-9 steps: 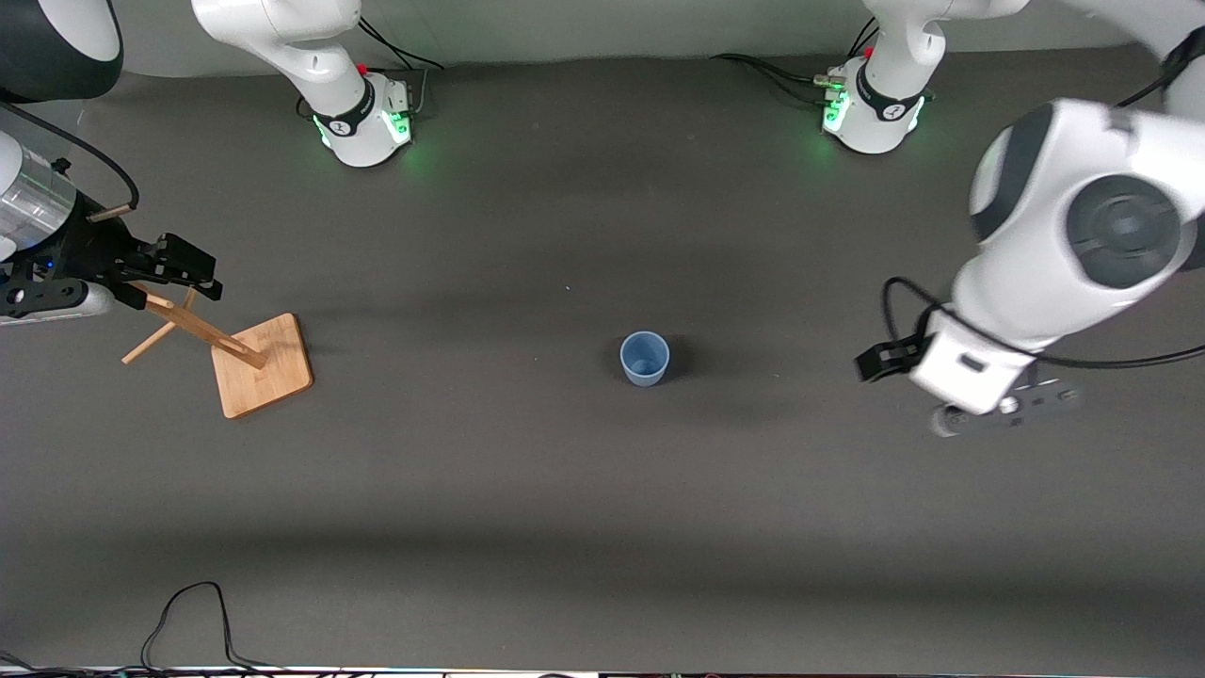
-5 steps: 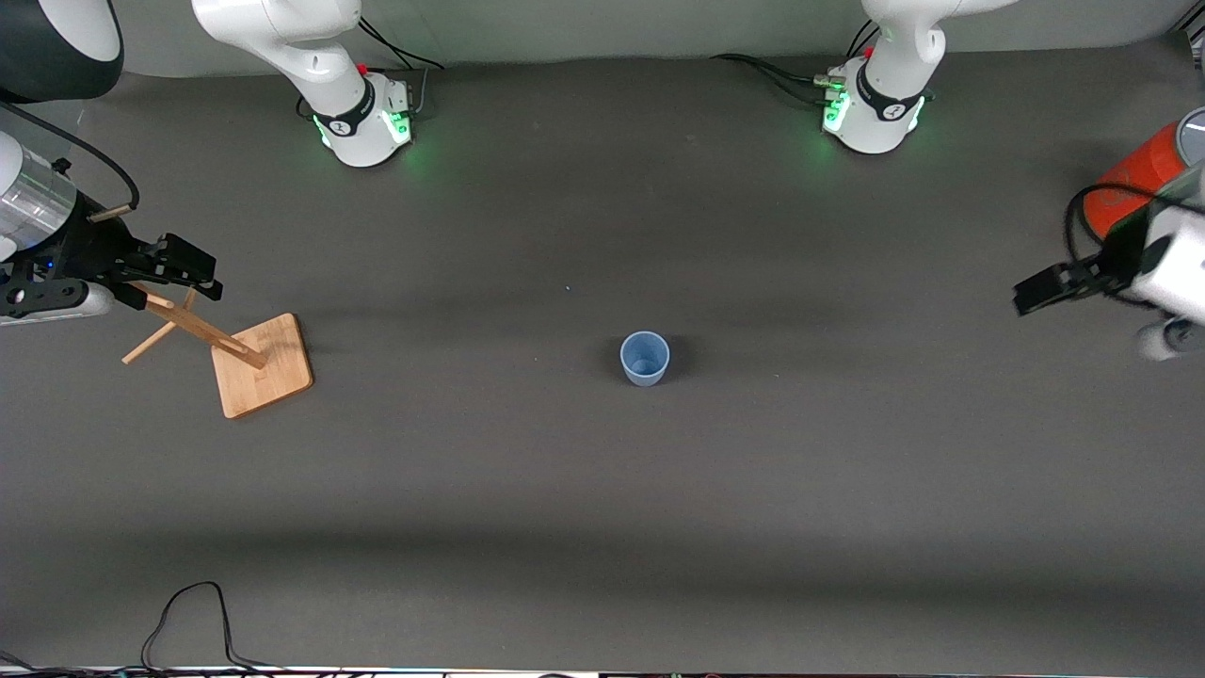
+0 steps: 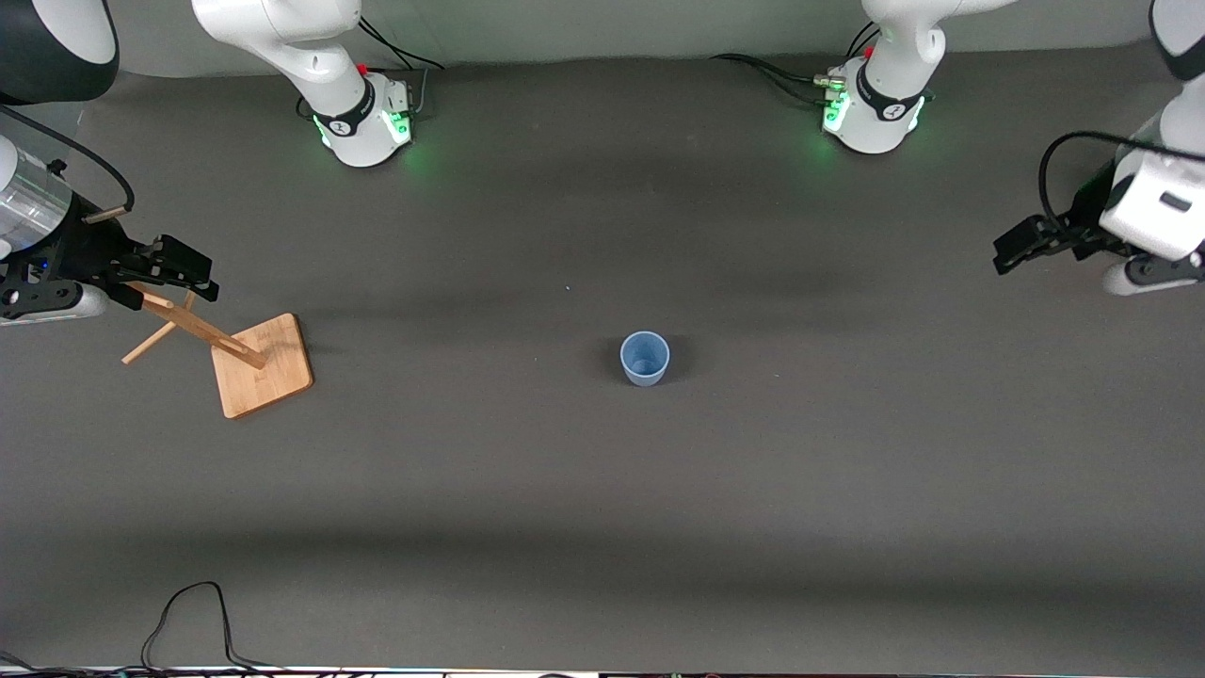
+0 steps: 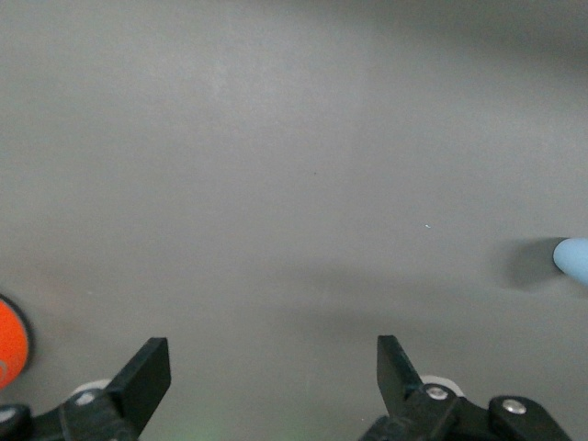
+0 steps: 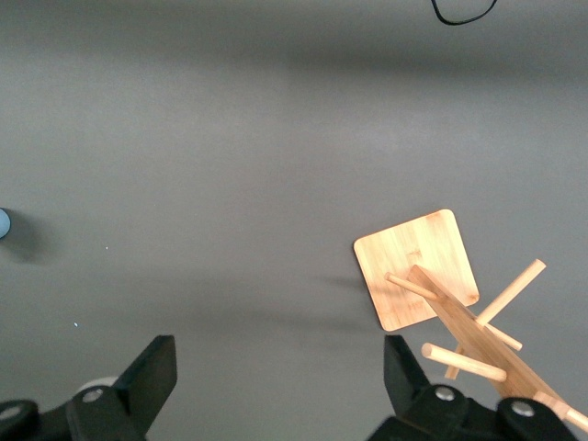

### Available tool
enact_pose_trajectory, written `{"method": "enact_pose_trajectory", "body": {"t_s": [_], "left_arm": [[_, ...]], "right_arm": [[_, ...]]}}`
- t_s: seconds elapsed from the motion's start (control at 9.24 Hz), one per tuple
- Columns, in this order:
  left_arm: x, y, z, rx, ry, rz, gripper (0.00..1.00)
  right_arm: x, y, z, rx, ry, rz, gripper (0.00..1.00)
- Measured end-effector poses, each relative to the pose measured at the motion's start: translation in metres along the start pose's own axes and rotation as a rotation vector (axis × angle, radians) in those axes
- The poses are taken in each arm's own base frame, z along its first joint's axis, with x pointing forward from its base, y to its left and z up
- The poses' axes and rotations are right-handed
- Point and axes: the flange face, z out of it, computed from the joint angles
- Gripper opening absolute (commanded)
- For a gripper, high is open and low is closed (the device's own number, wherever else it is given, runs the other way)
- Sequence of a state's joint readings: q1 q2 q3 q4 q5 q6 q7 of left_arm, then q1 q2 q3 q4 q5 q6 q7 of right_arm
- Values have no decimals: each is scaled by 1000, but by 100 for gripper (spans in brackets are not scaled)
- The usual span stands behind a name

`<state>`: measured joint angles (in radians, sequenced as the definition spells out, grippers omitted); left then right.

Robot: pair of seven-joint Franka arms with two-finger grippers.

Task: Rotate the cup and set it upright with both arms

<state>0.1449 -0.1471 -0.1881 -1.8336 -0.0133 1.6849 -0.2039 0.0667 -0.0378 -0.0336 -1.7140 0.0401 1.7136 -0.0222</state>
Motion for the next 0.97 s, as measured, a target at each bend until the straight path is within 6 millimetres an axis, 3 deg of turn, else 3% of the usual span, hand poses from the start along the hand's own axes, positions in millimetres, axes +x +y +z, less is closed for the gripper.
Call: {"method": "enact_pose_trajectory", "body": {"t_s": [0.32, 0.97], "left_arm": [[-12, 4, -14, 24, -23, 30, 100], [-11, 8, -15, 85, -11, 70, 100]], "right_arm": [[0, 0, 0, 0, 0, 0, 100], [0, 0, 0, 0, -1, 0, 100]]}}
